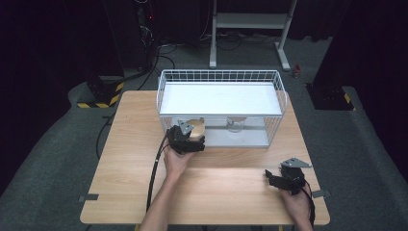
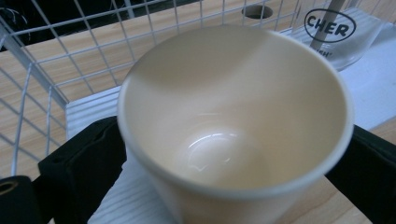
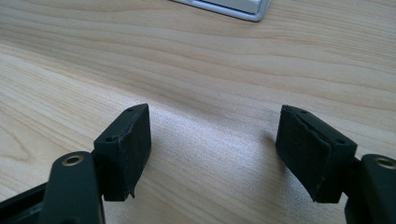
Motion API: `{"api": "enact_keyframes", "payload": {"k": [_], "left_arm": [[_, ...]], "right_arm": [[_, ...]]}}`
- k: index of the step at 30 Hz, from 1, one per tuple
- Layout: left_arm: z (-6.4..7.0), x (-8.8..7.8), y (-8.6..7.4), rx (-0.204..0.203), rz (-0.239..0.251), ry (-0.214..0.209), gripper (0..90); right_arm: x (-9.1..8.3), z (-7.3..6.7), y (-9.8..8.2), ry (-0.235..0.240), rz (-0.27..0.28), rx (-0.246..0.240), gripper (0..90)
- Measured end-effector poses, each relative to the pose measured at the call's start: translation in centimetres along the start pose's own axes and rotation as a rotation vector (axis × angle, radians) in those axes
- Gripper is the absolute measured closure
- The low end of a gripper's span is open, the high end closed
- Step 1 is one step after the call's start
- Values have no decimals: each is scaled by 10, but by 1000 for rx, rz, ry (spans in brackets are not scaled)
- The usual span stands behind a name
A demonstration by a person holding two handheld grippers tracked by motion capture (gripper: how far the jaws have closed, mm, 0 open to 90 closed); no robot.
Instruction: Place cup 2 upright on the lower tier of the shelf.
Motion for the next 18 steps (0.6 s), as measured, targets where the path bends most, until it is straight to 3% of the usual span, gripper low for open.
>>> {"api": "enact_keyframes", "payload": {"k": [3,8,18], "left_arm": [[0,-1,-4,-12,-9,-11,50],[3,-2,-10,2,-34,-15,114],[4,-1,-12,-18,-53,-15,124]], "right_arm": [[0,0,0,0,0,-1,266],[0,0,0,0,0,-1,266],[0,0,0,0,0,0,266]]}}
Point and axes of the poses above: each handheld gripper's, and its own axes: x roughly forward along the jaws, y roughly out of its top, z roughly to its right, the point moved 3 cm from there along x, roughly forward along the jaws, and after that the axes turned 11 degrees about -z, right-handed, at the moved point
